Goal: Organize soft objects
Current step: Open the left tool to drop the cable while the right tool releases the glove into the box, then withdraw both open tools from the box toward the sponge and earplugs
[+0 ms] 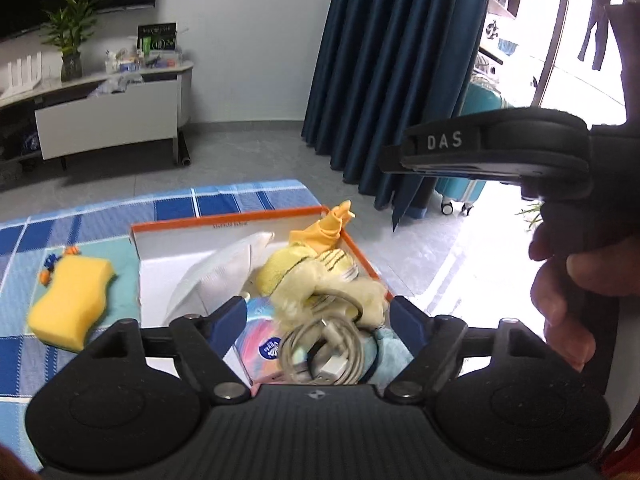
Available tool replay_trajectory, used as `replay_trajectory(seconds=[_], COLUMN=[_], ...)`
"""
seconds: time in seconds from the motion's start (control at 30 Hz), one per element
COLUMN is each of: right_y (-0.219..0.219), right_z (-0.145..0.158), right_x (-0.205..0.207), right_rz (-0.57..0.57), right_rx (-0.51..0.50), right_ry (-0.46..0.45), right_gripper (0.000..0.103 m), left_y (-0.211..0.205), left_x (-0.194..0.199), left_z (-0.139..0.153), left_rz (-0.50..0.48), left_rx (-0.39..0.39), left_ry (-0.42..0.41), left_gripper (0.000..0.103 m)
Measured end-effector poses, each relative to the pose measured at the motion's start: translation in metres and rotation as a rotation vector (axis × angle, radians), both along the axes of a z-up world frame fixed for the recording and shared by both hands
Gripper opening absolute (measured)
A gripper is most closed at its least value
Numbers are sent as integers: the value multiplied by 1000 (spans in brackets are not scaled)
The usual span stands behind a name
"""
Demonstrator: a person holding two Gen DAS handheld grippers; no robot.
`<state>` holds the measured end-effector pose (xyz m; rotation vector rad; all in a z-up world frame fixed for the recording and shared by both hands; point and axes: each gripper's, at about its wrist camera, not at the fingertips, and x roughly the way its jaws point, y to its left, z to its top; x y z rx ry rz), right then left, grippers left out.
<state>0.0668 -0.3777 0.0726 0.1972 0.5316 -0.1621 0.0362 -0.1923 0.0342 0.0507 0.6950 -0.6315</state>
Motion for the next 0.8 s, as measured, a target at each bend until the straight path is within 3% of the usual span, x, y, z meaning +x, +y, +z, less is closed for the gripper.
replay_trajectory(seconds=[0.33,0.63,0.8], right_y=[25,64,87], right_z=[9,7,3], right_x=[-11,-16,-14], right_rz=[34,87,125], right_rx=[-8,5,3], right_ry=[1,13,38], right_gripper=[40,55,56], left_y=[38,85,112], left_x=[5,10,15], left_z=[11,18,19], left_rz=[142,265,321], left_rx=[11,54,58], left_ry=[-10,-21,-17], left_gripper=[83,86,86])
